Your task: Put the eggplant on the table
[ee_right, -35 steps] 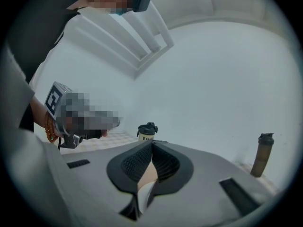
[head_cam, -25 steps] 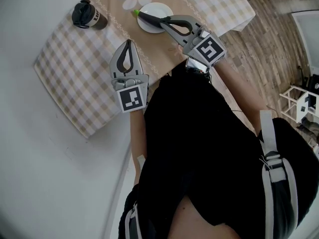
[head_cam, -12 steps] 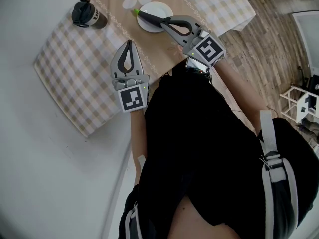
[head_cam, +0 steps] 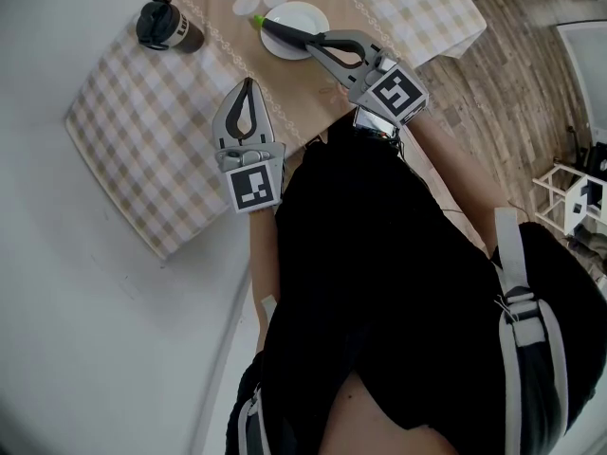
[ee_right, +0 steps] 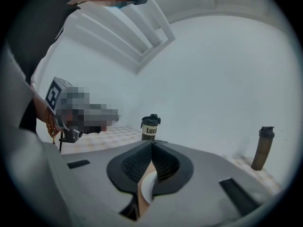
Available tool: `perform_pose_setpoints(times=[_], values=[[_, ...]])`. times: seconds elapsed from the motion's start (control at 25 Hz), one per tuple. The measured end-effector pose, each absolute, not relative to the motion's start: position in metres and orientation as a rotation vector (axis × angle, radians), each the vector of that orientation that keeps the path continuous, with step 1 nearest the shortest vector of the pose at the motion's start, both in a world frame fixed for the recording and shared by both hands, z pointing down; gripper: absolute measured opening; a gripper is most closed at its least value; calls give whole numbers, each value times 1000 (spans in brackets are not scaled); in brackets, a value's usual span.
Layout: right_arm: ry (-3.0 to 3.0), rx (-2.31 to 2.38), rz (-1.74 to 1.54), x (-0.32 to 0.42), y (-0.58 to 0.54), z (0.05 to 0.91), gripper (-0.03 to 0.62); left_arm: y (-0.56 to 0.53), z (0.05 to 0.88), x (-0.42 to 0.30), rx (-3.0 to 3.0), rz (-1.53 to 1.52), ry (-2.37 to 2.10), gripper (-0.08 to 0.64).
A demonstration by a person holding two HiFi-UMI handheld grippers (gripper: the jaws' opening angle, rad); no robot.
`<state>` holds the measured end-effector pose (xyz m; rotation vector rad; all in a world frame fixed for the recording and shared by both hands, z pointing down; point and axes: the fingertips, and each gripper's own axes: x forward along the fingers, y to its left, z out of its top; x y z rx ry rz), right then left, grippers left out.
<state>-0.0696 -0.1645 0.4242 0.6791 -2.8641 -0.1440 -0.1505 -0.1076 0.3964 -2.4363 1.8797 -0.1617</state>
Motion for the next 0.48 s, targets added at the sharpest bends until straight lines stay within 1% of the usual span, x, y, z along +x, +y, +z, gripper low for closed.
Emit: perform_pose_setpoints(times=[0.48], values=[[-2842, 672, -145, -69, -163, 433, 5, -102, 400, -150, -2441, -163, 1883, -11]])
